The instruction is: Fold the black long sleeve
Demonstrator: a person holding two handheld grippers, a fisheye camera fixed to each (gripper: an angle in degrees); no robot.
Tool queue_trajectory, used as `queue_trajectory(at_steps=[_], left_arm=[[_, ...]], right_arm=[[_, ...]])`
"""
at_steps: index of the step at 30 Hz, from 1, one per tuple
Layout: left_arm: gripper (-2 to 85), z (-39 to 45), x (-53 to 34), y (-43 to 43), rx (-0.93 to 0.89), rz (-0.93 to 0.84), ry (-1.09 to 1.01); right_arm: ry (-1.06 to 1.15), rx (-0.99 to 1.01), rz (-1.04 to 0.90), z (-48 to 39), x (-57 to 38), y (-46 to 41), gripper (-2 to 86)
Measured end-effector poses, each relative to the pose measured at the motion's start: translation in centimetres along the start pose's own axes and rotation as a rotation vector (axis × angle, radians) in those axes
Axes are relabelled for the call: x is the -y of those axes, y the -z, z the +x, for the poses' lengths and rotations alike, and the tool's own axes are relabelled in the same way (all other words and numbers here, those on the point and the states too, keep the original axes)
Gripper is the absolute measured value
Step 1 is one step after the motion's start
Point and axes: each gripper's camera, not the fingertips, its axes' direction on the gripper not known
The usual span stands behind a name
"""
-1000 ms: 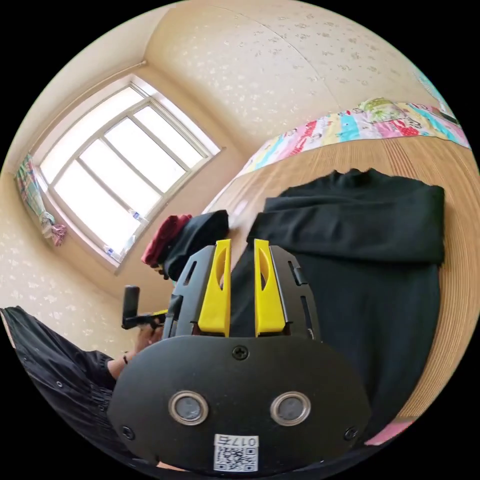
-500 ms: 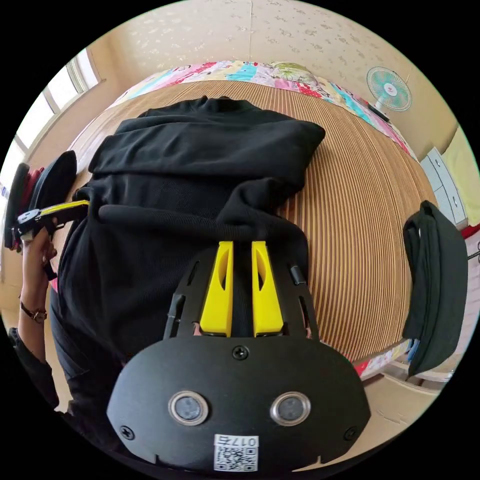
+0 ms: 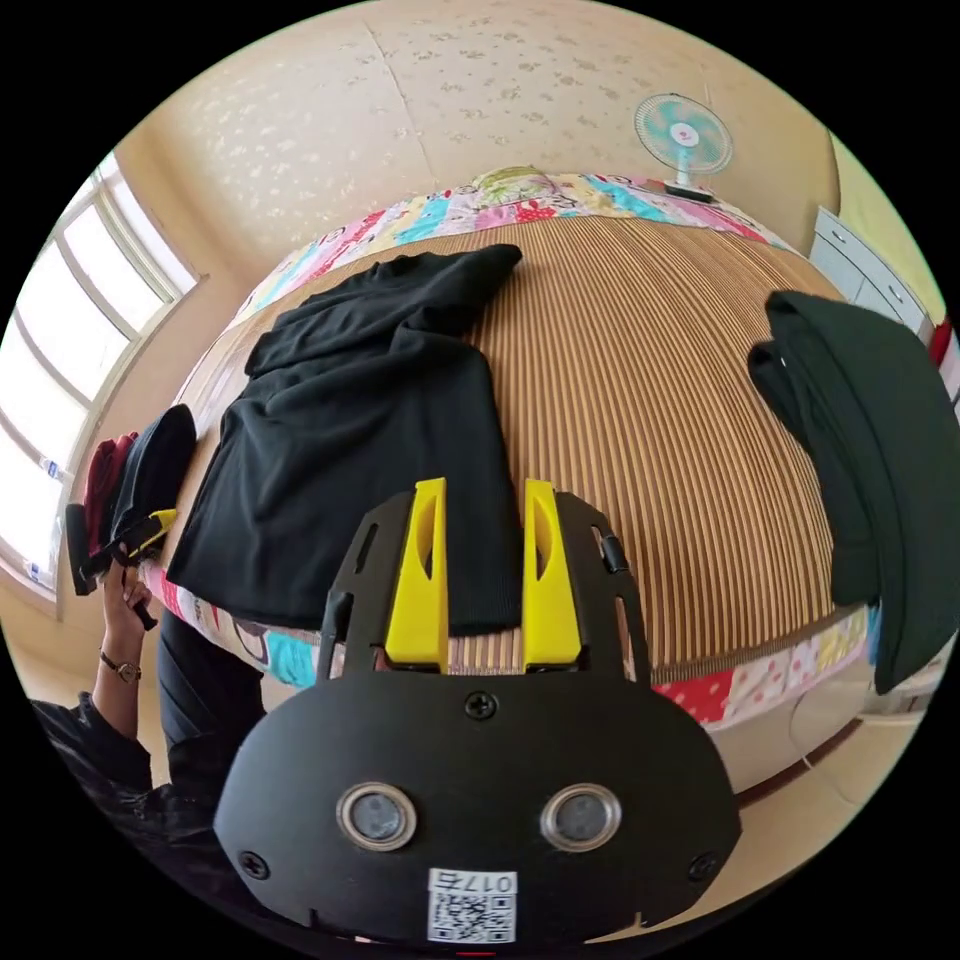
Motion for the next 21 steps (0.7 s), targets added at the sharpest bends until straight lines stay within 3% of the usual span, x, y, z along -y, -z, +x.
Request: queue_trajectory(at_steps=[4, 9, 12, 14, 17, 21], left_arm=[[9.1, -2.6, -5.4, 1.4, -0.07, -0.037, 0.08], [4.4, -4.1, -5.5, 3.1, -0.203, -0.096, 0.131], [4.1, -7.0, -6.0, 6.9, -0.616, 0.029, 0.118], [4.0, -9.2, -6.5, 10.6, -0.854, 0.099, 0.095], [4.0, -10.0, -7.2, 15.8, -0.976, 0.137, -0.043], [4.1, -11.1, -7.8, 20.1, -1.154, 0.207, -0.117]], right_arm=[[-0.081, 0.097, 0.02, 3.1, -5.5, 1.3, 11.2], [-0.061, 0.087, -0.032, 2.8, -5.9, 3.3, 4.8], [-0.027, 0.244, 0.059, 3.5, -6.8, 8.0, 3.8], [-0.005, 0.517, 0.165, 5.8, -8.2, 13.2, 3.4], [0.04, 0.744, 0.315, 8.8, -10.8, 19.7, 3.3], [0.116, 0.9, 0.488, 11.8, -13.2, 26.2, 3.1]])
